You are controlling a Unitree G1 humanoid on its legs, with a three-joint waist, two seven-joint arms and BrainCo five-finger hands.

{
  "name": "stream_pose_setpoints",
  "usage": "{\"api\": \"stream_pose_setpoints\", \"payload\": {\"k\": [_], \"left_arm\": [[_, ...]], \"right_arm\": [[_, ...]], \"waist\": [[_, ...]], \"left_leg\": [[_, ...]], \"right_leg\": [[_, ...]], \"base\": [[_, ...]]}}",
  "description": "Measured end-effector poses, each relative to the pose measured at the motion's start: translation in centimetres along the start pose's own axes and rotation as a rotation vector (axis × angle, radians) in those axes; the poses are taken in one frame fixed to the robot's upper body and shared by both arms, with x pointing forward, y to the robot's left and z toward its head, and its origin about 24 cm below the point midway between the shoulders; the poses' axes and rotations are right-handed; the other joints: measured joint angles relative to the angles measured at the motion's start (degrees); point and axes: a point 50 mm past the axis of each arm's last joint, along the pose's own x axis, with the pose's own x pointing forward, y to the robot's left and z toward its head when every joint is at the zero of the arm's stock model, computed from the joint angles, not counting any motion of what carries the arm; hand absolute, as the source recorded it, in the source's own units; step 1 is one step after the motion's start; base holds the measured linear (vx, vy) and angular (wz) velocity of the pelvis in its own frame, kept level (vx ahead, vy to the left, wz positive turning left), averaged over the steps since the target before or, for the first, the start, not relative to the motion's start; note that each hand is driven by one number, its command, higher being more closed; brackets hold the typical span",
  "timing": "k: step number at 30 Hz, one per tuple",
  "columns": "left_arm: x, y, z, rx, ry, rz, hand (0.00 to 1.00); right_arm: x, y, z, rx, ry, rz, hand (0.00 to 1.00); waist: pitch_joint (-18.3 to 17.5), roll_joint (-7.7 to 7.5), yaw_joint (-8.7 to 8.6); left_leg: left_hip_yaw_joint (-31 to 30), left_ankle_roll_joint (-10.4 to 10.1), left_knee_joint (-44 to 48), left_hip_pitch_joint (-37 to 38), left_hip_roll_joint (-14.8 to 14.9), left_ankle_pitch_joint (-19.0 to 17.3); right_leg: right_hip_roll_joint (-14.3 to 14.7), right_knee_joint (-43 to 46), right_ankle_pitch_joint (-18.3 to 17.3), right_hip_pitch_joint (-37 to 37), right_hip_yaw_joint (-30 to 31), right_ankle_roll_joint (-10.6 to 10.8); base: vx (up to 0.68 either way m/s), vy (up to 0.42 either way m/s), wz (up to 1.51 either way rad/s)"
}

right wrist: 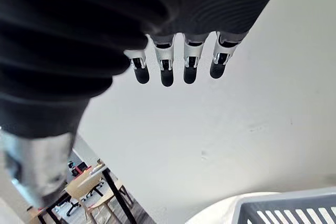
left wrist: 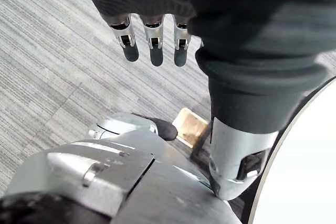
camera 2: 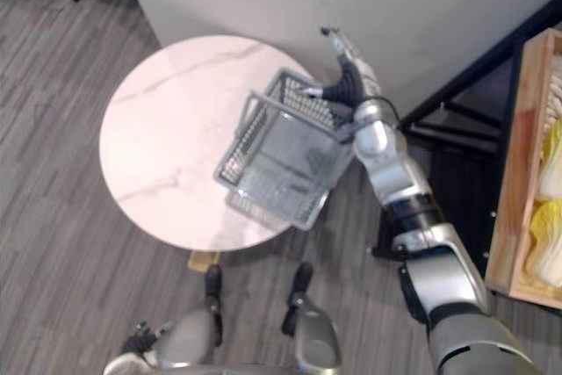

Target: Pick vegetable in the basket

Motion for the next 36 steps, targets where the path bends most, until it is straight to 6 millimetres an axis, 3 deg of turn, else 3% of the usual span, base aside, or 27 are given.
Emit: {"api": "stream_pose_setpoints", "payload": {"k": [17, 36], "left_arm": [[0.1, -0.3, 0.5, 0.004, -0.014, -0.001, 0.0], [0.3, -0.5, 1.1, 0.006, -0.028, -0.005, 0.0]], "right_arm": [[2.3, 0.0, -0.5, -0.114, 0.074, 0.059, 0.0], [2.1, 0.7, -0.7, -0.124, 0.085, 0.092, 0.0]], "waist": [[1.2, -0.06, 1.75], [2.5, -0.15, 1.84]], "left_leg": [[-0.1, 0.1, 0.3, -0.9, 0.4, 0.1], [0.1, 0.1, 0.9, -1.7, 0.7, 0.1]], "right_leg": [[0.5, -0.1, 0.1, -0.6, 0.6, -0.1], [0.9, -0.2, 0.3, -1.3, 1.2, -0.4]], "base": [[0.0, 0.0, 0.0], [0.0, -0.002, -0.01]]}}
